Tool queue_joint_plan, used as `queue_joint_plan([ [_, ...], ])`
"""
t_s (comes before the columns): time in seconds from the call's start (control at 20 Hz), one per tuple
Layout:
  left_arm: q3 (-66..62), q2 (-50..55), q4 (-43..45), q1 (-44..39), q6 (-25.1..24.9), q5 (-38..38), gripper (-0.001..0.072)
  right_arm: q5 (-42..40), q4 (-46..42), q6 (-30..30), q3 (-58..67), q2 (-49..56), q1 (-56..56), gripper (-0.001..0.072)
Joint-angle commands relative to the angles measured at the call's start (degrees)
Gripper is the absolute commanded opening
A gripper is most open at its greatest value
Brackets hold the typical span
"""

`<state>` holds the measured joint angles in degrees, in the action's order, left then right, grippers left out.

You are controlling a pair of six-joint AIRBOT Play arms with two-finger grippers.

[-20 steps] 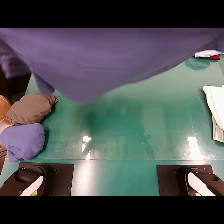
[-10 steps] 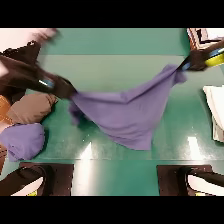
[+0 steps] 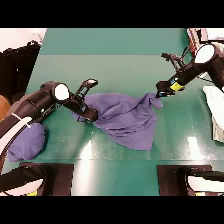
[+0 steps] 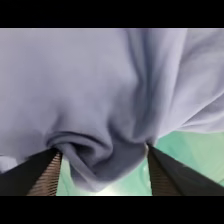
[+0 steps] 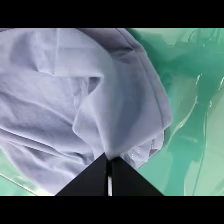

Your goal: Fold the shirts.

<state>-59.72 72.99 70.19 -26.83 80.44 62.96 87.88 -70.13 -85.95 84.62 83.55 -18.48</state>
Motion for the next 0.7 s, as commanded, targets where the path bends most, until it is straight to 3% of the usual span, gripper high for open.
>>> queue_joint_plan([
  [0.0,-3.80,0.85,2.19,-0.09,-0.37,3.93,0.0598,-1.11,-0.37,0.09,-1.05,-0.02,-0.22,0.0013],
  [0.15,-13.99,0.48,6.21,3.67,-0.35,9.07,0.0599,-1.33,-0.37,0.09,-1.05,-0.74,-0.22,0.0014],
  [0.3,-19.45,-0.13,7.45,12.59,0.70,7.45,0.0598,-1.62,-0.39,0.09,-1.05,-2.05,-0.22,0.0014],
  [0.45,-15.37,0.11,6.71,21.33,3.65,6.45,0.0599,-2.78,-0.39,0.09,-1.05,-3.23,-0.22,0.0014],
  [0.65,-0.74,0.11,-0.04,27.74,3.52,2.19,0.0599,-5.16,-0.37,0.07,-1.05,-3.32,-0.22,0.0014],
])
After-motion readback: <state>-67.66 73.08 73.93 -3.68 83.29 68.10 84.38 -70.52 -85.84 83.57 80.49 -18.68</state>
